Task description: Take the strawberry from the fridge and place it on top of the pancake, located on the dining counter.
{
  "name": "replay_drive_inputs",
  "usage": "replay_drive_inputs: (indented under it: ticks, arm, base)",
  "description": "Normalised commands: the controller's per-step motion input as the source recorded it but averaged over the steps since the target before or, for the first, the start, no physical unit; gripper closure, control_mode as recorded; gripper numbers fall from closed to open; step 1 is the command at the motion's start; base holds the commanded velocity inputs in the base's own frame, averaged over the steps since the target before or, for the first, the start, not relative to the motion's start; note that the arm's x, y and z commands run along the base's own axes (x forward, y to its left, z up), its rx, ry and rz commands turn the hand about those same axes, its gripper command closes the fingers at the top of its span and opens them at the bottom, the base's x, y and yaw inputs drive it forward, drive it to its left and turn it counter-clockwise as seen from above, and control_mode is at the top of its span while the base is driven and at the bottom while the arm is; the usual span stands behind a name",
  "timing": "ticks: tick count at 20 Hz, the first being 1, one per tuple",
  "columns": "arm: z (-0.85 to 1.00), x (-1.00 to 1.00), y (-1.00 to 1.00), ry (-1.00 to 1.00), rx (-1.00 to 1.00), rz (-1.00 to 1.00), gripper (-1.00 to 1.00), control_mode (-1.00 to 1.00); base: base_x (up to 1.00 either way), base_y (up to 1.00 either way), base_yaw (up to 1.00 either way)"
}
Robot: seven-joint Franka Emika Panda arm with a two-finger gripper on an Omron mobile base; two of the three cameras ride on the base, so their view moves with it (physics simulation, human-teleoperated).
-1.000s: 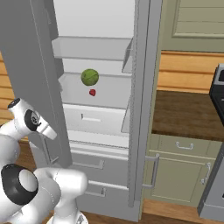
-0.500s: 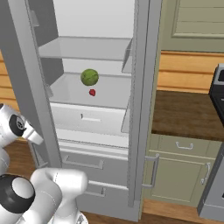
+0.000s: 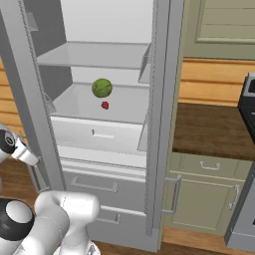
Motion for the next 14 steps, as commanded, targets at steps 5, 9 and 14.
replay_drive_inputs:
  ticks: [5, 9, 14]
  arm:
    - [0.59, -0.1, 0.1, -0.01, 0.0, -0.09, -1.0, -1.0]
    - [0.39, -0.45, -0.05, -0.06, 0.02, -0.03, -1.0, -1.0]
    - [0.6, -0.75, -0.23, -0.2, 0.16, 0.0, -1.0, -1.0]
  base:
    - [0.0, 0.0, 0.0]
    - [0.0, 0.0, 0.0]
    - [0.0, 0.0, 0.0]
